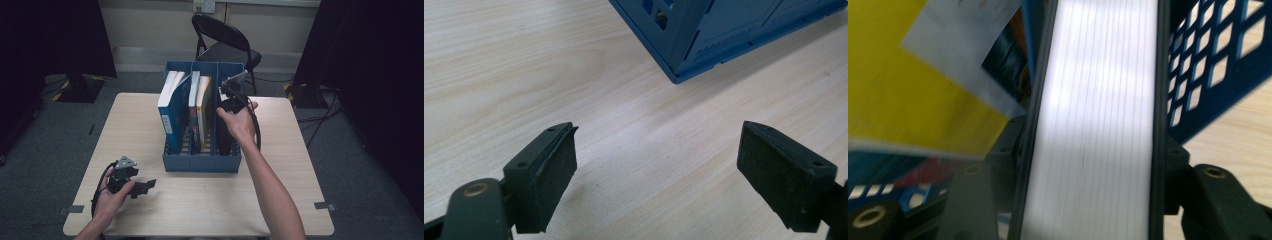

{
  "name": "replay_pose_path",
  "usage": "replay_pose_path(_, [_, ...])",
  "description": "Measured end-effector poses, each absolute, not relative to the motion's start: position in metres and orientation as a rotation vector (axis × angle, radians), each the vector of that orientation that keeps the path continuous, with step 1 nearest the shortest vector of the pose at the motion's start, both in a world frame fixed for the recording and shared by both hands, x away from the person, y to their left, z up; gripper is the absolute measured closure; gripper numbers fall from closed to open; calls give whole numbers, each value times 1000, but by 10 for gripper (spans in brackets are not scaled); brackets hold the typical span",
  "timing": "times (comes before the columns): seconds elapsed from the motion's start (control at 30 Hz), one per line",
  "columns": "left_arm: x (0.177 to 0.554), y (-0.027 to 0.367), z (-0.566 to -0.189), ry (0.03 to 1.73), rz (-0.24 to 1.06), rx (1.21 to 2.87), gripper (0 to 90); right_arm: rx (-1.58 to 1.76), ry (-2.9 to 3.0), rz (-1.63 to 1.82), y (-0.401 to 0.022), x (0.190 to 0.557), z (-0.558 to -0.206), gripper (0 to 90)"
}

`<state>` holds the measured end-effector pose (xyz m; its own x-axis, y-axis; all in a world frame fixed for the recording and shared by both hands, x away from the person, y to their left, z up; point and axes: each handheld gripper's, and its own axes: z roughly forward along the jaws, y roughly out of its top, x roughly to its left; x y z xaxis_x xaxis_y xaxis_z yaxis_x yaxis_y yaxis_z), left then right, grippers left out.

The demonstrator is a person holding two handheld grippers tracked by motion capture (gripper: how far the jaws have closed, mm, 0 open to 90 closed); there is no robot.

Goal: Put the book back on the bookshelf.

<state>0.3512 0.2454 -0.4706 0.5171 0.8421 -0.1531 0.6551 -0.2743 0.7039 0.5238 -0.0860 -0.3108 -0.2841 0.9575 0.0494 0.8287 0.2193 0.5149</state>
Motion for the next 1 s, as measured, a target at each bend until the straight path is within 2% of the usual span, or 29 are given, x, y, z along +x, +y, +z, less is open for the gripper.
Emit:
replay_pose_path(0.1, [350,245,-470,1214,320,2025,159,1640,2243,705,-92,512,-314,416])
replay_pose_path(0.37, [351,243,-471,1222,317,2019,159,1573,2232,865,-109,483,-326,430])
replay_pose_path(0.6, [351,245,-471,1235,317,2011,159,1576,2237,958,-121,463,-350,441])
replay_pose_path(0.73, [354,246,-471,1236,312,2009,159,1564,2224,990,-125,456,-363,456])
replay_pose_path(0.87, [355,244,-473,1244,312,2010,161,1558,2195,970,-123,457,-374,512])
replay_pose_path(1.0, [354,244,-472,1245,320,2010,161,1551,2166,1019,-122,457,-380,508])
